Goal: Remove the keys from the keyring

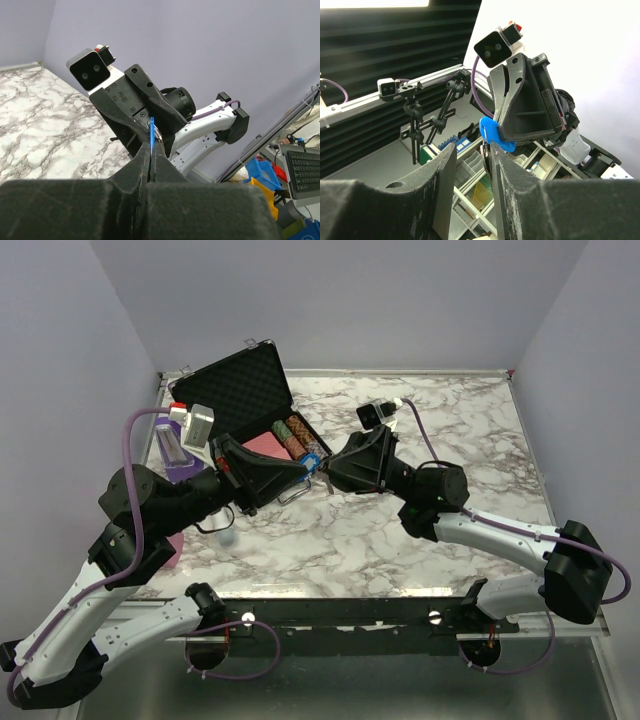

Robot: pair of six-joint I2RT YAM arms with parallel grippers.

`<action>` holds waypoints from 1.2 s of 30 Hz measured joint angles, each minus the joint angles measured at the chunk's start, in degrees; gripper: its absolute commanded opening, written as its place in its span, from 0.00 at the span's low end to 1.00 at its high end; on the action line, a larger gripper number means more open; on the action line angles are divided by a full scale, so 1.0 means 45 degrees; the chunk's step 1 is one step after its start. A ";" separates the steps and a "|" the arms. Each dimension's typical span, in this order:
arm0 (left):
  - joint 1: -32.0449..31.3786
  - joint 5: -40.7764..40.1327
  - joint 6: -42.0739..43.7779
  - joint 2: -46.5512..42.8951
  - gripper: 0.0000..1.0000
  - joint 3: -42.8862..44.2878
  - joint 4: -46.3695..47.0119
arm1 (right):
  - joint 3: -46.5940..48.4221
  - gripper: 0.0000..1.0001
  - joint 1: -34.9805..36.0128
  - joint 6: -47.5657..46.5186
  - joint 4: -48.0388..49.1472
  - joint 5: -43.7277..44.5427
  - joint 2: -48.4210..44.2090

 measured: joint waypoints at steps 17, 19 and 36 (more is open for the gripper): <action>0.0000 -0.0053 0.0034 0.0000 0.00 0.0000 0.0000 | 0.0000 0.08 0.0000 0.0068 -0.0019 -0.0015 0.0000; 0.0000 -0.0053 0.0053 0.0000 0.00 0.0000 0.0000 | -0.0005 0.05 0.0000 0.0039 -0.0024 -0.0019 0.0000; -0.0073 -0.0510 0.1282 -0.0874 0.65 0.1481 -0.2890 | 0.2254 0.01 0.0005 -0.6475 -0.8204 -0.2759 -0.2637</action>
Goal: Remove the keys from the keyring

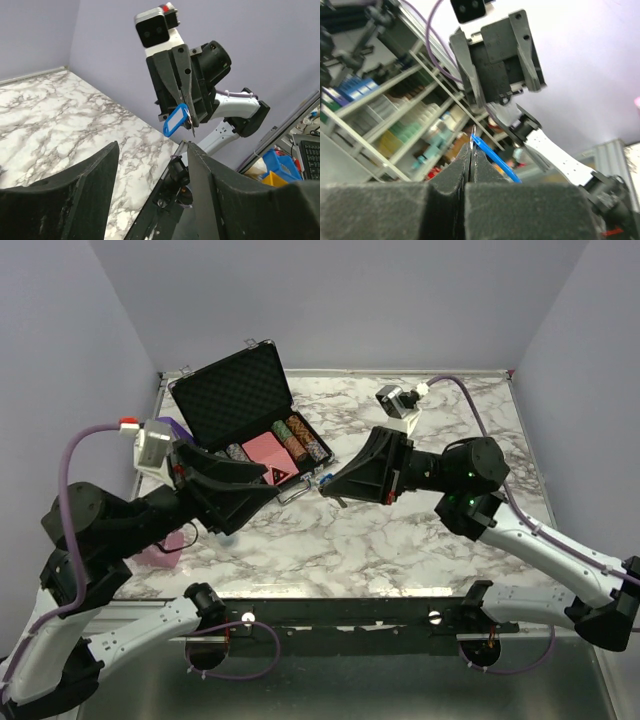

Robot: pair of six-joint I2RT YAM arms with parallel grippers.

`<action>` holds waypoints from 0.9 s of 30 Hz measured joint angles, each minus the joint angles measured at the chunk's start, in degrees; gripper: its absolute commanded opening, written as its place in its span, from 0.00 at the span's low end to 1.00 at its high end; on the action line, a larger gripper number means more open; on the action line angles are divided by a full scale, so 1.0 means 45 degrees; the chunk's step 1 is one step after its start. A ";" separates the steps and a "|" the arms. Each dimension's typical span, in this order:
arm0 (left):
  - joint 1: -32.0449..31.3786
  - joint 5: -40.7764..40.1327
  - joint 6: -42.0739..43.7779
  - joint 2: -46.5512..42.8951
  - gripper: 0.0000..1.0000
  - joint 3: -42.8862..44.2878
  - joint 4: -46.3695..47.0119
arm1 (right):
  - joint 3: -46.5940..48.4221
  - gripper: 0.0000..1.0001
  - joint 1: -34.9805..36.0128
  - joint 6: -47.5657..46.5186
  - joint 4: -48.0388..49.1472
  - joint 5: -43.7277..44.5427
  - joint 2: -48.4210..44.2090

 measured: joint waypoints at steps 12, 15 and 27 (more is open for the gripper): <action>0.0000 0.0636 0.0918 -0.0073 0.63 0.1783 -0.1943 | 0.3502 0.01 0.0000 -0.6654 -0.9588 -0.1671 0.0651; 0.0000 0.0903 0.0962 0.0034 0.60 0.1812 -0.2375 | 0.4886 0.01 0.0000 -0.7868 -1.2220 -0.1545 0.1511; 0.0000 -0.1836 -0.0126 -0.0427 0.57 0.0141 -0.4250 | 0.6470 0.01 0.0165 -0.8791 -2.1658 0.3288 0.5926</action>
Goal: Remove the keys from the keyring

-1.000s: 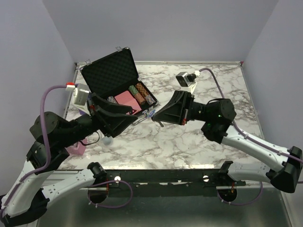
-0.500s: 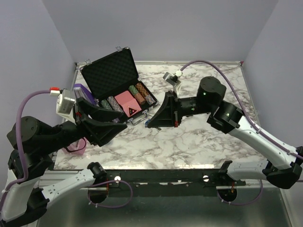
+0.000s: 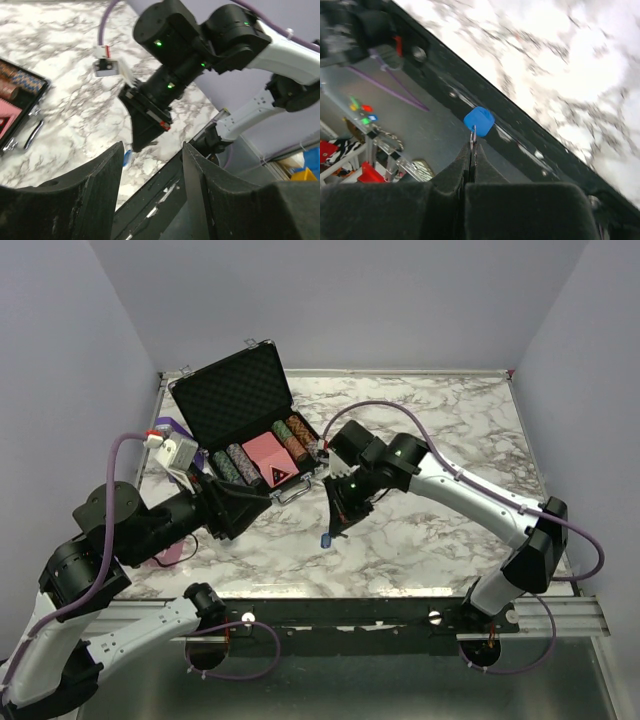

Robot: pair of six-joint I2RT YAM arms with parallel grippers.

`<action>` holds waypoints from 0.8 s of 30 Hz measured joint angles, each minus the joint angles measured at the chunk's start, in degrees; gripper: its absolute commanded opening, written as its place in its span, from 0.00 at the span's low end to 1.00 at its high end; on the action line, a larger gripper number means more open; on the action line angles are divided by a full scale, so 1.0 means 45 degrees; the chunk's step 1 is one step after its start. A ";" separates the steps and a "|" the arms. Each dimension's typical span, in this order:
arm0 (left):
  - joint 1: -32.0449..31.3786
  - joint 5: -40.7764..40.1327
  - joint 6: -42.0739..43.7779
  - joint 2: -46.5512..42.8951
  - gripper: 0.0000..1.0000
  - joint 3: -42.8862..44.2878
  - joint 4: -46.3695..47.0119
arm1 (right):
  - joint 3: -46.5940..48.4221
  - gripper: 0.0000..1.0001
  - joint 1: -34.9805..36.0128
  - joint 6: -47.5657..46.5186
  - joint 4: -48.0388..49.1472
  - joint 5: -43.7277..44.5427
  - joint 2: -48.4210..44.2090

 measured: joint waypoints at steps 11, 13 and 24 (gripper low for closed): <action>0.0000 -0.1224 -0.0393 -0.0063 0.54 -0.1044 -0.1185 | -0.0112 0.01 0.0141 -0.0520 -0.2113 0.1171 0.0427; 0.0005 -0.0602 -0.0287 -0.0136 0.53 -0.1229 -0.1078 | -0.0102 0.01 0.0238 -0.0937 -0.1481 0.0811 -0.0112; 0.0000 0.3419 0.0058 -0.1384 0.52 -0.1710 0.1608 | -0.0146 0.01 0.0933 -0.2667 0.2516 -0.2375 -0.3677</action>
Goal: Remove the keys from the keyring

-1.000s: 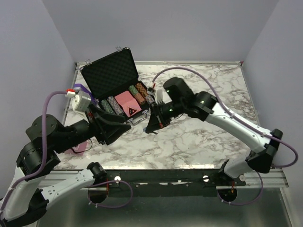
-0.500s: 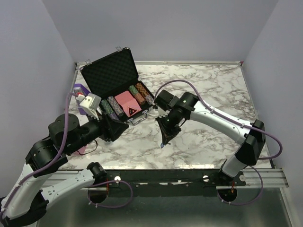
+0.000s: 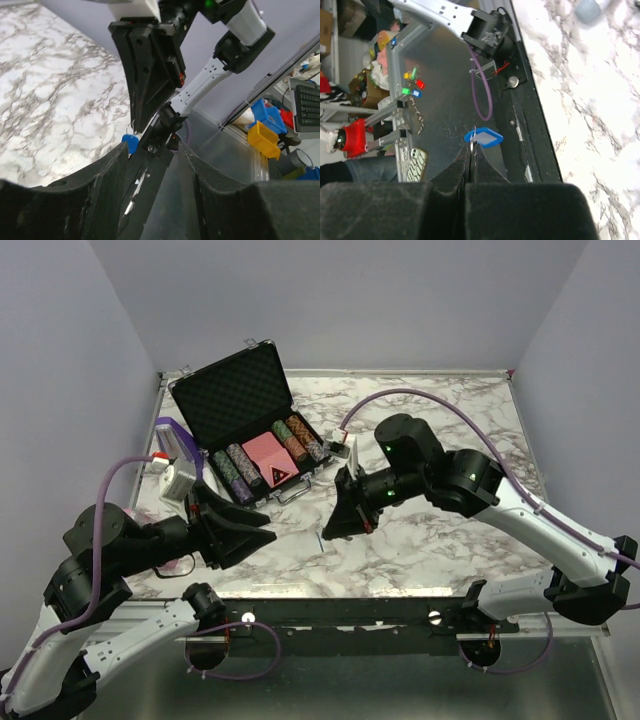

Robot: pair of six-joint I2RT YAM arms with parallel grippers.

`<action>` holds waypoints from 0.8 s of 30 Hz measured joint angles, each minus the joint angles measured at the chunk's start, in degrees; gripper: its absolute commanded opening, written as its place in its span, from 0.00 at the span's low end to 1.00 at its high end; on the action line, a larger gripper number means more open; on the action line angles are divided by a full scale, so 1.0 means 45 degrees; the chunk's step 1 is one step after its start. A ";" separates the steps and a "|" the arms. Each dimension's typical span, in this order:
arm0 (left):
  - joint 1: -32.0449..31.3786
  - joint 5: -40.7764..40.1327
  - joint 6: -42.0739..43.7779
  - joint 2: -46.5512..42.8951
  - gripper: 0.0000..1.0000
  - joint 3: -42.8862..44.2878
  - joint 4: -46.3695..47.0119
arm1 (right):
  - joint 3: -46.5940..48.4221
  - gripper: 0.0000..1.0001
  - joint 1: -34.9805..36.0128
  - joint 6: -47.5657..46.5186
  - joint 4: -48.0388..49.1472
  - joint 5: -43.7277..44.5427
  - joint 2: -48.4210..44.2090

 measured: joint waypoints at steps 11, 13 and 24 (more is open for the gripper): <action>0.0000 0.1758 -0.0311 -0.0335 0.50 -0.1443 0.2166 | 0.0325 0.01 0.1224 0.0010 0.1069 -0.0986 0.0175; 0.0000 0.1962 -0.0398 -0.0340 0.48 -0.1613 0.2433 | 0.0515 0.01 0.1350 0.0044 0.1292 -0.1093 0.0165; 0.0000 0.2594 -0.0729 -0.0389 0.40 -0.2098 0.3002 | 0.0874 0.01 0.1749 0.0175 0.1899 -0.1127 0.0155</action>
